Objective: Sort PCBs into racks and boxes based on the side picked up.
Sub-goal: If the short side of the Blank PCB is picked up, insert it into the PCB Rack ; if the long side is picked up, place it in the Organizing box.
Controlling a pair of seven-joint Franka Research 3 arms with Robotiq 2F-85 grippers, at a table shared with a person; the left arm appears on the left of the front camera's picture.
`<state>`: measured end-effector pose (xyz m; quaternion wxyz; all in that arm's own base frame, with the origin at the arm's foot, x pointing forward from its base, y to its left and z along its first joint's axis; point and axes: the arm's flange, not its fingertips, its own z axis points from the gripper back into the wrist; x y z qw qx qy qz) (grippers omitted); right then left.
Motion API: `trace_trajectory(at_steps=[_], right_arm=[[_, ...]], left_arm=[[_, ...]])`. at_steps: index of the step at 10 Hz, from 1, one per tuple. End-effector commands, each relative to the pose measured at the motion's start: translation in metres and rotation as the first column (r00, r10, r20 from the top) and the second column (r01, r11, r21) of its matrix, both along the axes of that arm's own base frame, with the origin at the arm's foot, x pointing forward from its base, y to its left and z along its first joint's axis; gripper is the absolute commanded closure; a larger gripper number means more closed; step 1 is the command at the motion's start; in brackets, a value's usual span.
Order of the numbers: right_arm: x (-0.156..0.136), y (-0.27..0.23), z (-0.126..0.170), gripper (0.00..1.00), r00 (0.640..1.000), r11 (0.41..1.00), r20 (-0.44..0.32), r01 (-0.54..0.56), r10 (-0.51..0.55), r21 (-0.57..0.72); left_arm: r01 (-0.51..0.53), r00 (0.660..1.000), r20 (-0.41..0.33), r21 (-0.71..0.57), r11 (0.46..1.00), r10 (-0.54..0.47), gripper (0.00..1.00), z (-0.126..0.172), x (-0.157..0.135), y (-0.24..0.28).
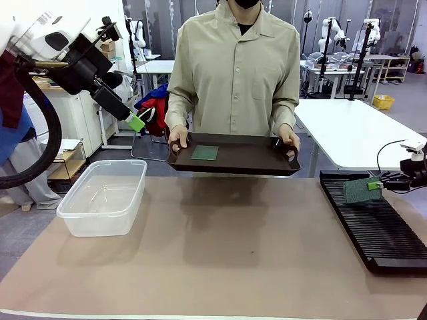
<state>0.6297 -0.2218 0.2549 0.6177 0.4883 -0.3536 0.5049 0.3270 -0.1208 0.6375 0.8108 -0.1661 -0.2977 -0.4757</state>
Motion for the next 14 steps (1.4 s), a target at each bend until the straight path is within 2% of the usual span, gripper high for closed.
trace_trajectory(at_steps=[1, 5, 9, 14], right_arm=[[0.013, -0.005, 0.002, 0.98, 0.999, 1.0, -0.047, -0.014, 0.015, 0.019], [0.017, -0.002, -0.011, 0.98, 0.996, 0.999, -0.079, -0.037, 0.038, 0.019], [-0.005, -0.002, -0.016, 0.98, 0.999, 0.999, -0.019, -0.03, 0.029, -0.013], [-0.022, -0.003, -0.021, 0.98, 0.999, 0.997, 0.003, -0.044, 0.045, -0.057]], left_arm=[[0.001, 1.0, 0.01, 0.002, 1.0, -0.001, 0.0, -0.001, 0.0, 0.0], [0.001, 1.0, 0.01, 0.002, 1.0, -0.001, 0.0, -0.001, 0.0, 0.0], [0.001, 1.0, 0.01, 0.002, 1.0, -0.001, 0.0, -0.001, 0.0, 0.0], [0.001, 1.0, 0.01, 0.002, 1.0, -0.001, 0.0, -0.001, 0.0, 0.0]])
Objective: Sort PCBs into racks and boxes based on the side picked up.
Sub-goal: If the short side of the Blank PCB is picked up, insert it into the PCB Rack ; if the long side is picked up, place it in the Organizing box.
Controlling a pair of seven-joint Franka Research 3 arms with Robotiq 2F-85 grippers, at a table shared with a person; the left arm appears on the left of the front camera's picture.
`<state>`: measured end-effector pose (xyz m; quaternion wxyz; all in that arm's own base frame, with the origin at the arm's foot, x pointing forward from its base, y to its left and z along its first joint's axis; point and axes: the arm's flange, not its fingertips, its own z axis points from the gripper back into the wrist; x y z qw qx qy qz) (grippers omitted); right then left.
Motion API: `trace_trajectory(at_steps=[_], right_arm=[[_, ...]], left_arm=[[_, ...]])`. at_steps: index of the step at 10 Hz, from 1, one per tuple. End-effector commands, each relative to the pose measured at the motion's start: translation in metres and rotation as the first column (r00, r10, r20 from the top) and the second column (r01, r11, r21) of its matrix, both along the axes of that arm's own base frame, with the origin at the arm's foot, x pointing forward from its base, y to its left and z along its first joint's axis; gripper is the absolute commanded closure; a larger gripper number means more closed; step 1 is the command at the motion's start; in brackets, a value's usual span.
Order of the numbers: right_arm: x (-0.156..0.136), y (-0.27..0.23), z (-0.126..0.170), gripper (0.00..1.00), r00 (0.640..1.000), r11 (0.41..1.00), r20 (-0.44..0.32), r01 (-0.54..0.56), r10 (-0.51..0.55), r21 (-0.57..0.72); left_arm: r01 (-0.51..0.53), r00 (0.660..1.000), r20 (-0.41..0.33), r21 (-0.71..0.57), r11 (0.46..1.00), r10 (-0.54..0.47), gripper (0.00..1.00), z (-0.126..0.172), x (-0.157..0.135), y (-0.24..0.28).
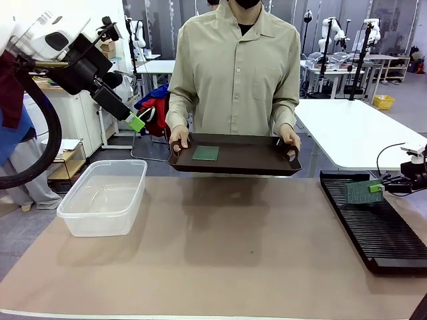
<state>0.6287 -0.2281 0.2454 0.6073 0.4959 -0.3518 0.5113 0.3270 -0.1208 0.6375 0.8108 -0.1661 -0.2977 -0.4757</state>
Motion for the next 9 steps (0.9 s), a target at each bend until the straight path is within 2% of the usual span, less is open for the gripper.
trace_trajectory(at_steps=[1, 2, 3, 4, 5, 6, 7, 8, 9], right_arm=[[-0.022, 0.003, -0.013, 0.98, 1.0, 0.997, -0.001, -0.015, 0.015, -0.07], [-0.022, 0.002, -0.014, 0.95, 1.0, 0.997, -0.01, -0.016, 0.015, -0.078], [-0.023, 0.002, -0.014, 0.79, 1.0, 0.997, -0.017, -0.024, 0.023, -0.079], [-0.024, 0.003, -0.014, 0.76, 0.999, 0.996, -0.017, -0.029, 0.028, -0.079], [-0.024, 0.002, -0.013, 0.59, 0.999, 0.996, -0.015, -0.032, 0.03, -0.081], [-0.024, 0.003, -0.012, 0.57, 0.999, 0.996, -0.012, -0.038, 0.038, -0.083], [-0.024, 0.003, -0.011, 0.4, 0.999, 0.996, -0.007, -0.037, 0.037, -0.082], [-0.024, 0.003, -0.008, 0.38, 0.999, 0.996, 0.003, -0.037, 0.038, -0.083], [-0.026, 0.004, -0.004, 0.21, 0.999, 0.996, 0.018, -0.039, 0.04, -0.082]], left_arm=[[0.0, 1.0, 0.01, 0.002, 1.0, -0.001, 0.0, -0.001, 0.0, 0.0], [0.0, 1.0, 0.01, 0.002, 1.0, -0.001, 0.0, -0.001, 0.0, 0.0], [0.0, 1.0, 0.01, 0.002, 1.0, -0.001, 0.0, -0.001, 0.0, 0.0], [0.0, 1.0, 0.01, 0.002, 1.0, -0.001, 0.0, -0.001, 0.0, 0.0], [0.0, 1.0, 0.01, 0.002, 1.0, -0.001, 0.0, -0.001, 0.0, 0.0], [0.0, 1.0, 0.01, 0.002, 1.0, -0.001, 0.0, -0.001, 0.0, 0.0], [0.0, 1.0, 0.01, 0.002, 1.0, -0.001, 0.0, -0.001, 0.0, 0.0], [0.0, 1.0, 0.01, 0.002, 1.0, -0.001, 0.0, -0.001, 0.0, 0.0], [0.0, 1.0, 0.01, 0.002, 1.0, -0.001, 0.0, -0.001, 0.0, 0.0]])
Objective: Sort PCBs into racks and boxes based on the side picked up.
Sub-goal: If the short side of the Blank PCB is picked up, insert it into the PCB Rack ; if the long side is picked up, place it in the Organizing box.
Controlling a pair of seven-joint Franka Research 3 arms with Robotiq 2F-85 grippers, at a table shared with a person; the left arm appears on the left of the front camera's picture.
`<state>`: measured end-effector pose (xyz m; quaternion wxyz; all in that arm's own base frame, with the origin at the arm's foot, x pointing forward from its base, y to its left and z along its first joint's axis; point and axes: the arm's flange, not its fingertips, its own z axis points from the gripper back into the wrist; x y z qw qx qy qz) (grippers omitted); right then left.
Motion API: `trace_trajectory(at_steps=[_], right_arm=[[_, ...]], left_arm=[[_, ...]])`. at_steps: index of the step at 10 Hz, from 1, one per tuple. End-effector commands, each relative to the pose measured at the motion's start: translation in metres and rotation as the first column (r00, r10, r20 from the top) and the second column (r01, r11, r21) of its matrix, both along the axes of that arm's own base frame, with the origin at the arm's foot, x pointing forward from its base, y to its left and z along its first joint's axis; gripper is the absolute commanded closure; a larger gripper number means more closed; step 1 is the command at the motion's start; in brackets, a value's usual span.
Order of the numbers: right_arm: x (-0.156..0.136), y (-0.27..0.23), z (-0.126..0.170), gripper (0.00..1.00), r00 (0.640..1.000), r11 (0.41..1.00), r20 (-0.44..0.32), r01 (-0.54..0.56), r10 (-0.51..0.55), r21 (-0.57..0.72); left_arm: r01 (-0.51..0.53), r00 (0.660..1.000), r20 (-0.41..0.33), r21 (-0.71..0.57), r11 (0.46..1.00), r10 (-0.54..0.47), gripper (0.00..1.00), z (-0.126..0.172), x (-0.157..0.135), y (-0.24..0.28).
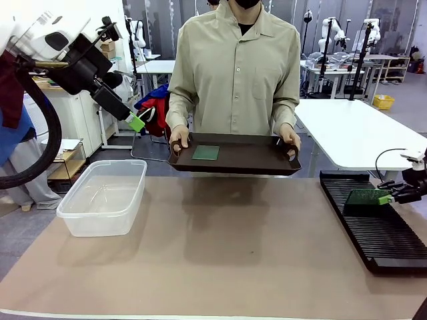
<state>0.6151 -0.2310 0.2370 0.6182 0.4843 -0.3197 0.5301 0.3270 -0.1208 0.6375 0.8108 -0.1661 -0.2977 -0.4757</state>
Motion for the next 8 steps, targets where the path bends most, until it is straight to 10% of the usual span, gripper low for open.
trace_trajectory(at_steps=[1, 2, 8], right_arm=[[-0.014, 0.007, 0.009, 0.18, 0.999, 1.0, 0.051, -0.006, 0.006, -0.013], [-0.018, 0.007, 0.017, 0.02, 0.998, 1.0, 0.061, -0.007, 0.008, -0.021], [-0.034, 0.008, 0.044, 0.0, 0.998, 0.995, 0.068, 0.023, -0.017, -0.093]], left_arm=[[0.0, 1.0, 0.01, 0.002, 1.0, -0.001, 0.0, -0.001, 0.0, 0.0], [0.0, 1.0, 0.01, 0.002, 1.0, -0.001, 0.0, -0.001, 0.0, 0.0], [0.0, 1.0, 0.01, 0.002, 1.0, -0.001, 0.0, -0.001, 0.0, 0.0]])
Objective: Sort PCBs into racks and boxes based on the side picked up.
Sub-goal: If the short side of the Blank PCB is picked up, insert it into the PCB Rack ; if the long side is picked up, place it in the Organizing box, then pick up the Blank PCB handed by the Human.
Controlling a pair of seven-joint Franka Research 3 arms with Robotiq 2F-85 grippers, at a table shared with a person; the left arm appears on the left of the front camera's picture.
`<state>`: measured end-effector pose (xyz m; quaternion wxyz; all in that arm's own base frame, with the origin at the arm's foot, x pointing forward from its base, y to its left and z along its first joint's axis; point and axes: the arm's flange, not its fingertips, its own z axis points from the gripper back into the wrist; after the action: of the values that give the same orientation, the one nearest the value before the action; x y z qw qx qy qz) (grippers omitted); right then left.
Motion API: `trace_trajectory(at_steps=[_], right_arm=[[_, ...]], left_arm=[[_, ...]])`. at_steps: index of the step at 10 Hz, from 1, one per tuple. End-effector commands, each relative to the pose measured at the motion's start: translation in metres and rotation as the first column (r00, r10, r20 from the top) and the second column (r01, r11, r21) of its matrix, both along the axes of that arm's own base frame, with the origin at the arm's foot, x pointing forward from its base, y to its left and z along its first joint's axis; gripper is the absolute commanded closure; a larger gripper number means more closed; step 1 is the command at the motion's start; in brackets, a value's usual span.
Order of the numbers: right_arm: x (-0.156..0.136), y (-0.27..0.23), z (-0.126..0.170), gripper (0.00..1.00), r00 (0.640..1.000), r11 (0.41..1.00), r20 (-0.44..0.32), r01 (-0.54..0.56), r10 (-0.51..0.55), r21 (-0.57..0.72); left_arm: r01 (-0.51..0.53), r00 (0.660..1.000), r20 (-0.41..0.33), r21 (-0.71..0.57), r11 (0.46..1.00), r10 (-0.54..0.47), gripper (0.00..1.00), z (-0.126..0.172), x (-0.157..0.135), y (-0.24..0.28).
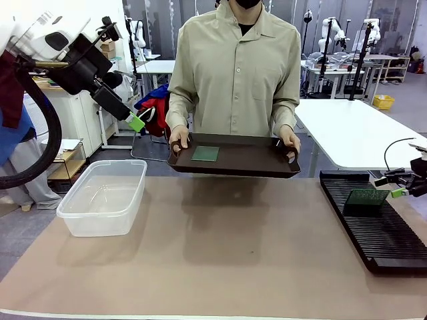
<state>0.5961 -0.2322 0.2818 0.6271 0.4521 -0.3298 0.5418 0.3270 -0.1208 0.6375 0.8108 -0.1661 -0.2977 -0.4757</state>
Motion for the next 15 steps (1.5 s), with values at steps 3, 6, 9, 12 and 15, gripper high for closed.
trace_trajectory(at_steps=[3, 6, 9, 12, 15], right_arm=[[0.0, 0.0, 0.0, 0.0, 1.0, 1.0, 0.0, 0.0, 0.0, 0.0], [0.0, 0.0, 0.0, 0.0, 1.0, 1.0, 0.0, 0.0, 0.0, 0.0], [-0.015, 0.008, 0.013, 0.0, 1.0, 0.998, 0.014, 0.011, -0.01, -0.056], [-0.048, 0.037, 0.052, 0.0, 0.998, 0.99, -0.009, -0.058, 0.057, -0.132], [-0.081, 0.077, 0.083, 0.0, 1.0, 0.985, -0.013, -0.011, 0.009, -0.173]], left_arm=[[0.001, 1.0, 0.01, 0.002, 1.0, -0.001, 0.0, -0.001, 0.0, 0.0], [0.001, 1.0, 0.01, 0.002, 1.0, -0.001, 0.0, -0.001, 0.0, 0.0], [0.001, 1.0, 0.01, 0.002, 1.0, -0.001, 0.0, -0.001, 0.0, 0.0], [0.001, 1.0, 0.01, 0.002, 1.0, -0.001, 0.0, -0.001, 0.0, 0.0], [0.001, 1.0, 0.01, 0.002, 1.0, -0.001, 0.0, -0.001, 0.0, 0.0]])
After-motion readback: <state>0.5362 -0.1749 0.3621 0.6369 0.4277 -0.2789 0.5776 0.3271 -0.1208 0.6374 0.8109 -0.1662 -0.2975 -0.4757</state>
